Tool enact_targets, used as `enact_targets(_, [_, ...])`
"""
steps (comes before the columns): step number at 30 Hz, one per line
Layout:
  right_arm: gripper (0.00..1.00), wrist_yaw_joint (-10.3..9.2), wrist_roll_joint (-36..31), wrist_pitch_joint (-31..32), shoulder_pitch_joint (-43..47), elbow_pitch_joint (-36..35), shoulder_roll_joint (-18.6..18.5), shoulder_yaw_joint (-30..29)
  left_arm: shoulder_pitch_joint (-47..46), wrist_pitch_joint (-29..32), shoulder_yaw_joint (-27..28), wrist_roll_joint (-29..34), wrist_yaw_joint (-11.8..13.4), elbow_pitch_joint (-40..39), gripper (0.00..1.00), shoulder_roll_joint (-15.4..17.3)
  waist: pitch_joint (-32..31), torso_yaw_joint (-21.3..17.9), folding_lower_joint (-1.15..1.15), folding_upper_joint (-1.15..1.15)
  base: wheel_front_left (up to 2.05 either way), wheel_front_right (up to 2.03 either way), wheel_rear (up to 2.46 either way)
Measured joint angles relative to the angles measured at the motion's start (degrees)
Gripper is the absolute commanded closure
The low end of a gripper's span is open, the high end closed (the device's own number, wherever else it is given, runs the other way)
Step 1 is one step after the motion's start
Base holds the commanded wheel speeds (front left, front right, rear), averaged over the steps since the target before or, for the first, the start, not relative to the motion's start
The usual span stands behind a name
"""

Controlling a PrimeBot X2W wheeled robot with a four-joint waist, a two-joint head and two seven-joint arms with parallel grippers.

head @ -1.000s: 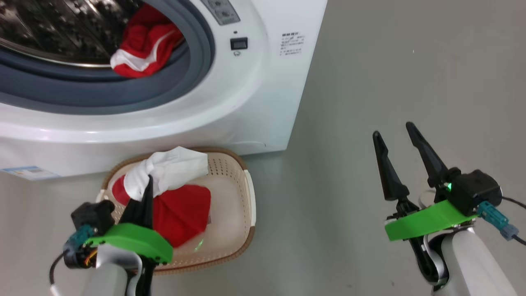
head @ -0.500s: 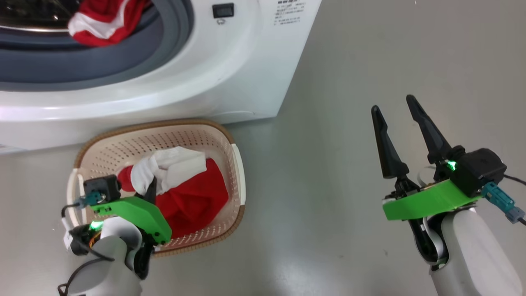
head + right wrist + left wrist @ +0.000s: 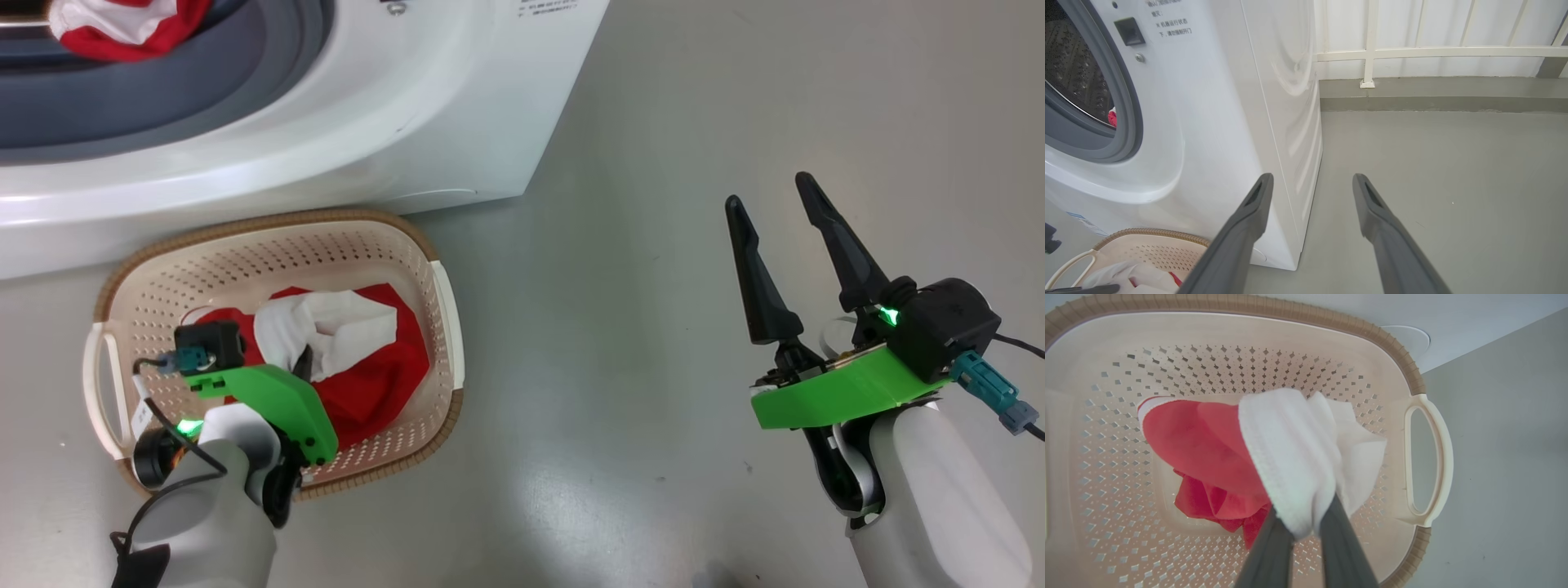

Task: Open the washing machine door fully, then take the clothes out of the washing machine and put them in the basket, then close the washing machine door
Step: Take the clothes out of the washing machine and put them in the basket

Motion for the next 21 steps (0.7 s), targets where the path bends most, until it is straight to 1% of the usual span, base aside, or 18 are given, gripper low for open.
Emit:
enact_targets(1, [0.0,0.0,0.0,0.0,-0.01,0.04,0.0,-0.03,-0.02,-0.43,-0.18,-0.01,0.0,0.07,0.0,0.0,-0.1,-0.02,0.0,0.0,0.0,0.0,0.0])
enact_targets(5, [0.0,0.0,0.0,0.0,-0.01,0.41,0.0,-0.25,-0.01,-2.16,-0.88,-0.19,-0.01,0.35,0.0,-0.01,-1.12,0.12,0.0,0.0,0.0,0.0,0.0])
enact_targets(9, [0.0,0.0,-0.01,0.0,0.0,0.66,0.0,-0.42,0.26,-4.46,-1.53,-1.91,-0.01,-0.02,0.0,-0.03,-2.69,0.54,0.0,0.0,0.0,0.0,0.0])
enact_targets(14, [0.0,0.0,-0.01,0.0,0.1,1.35,0.0,-0.58,2.21,-5.82,-3.25,-4.12,-0.07,-2.42,0.0,-0.36,-5.39,1.36,0.0,0.0,0.0,0.0,0.0])
enact_targets(21, [0.0,0.0,-0.44,0.0,1.23,2.37,0.0,-1.21,7.75,-7.13,-6.57,-8.36,-0.08,-7.56,0.0,-0.49,-10.28,2.77,0.0,0.0,0.0,0.0,0.0])
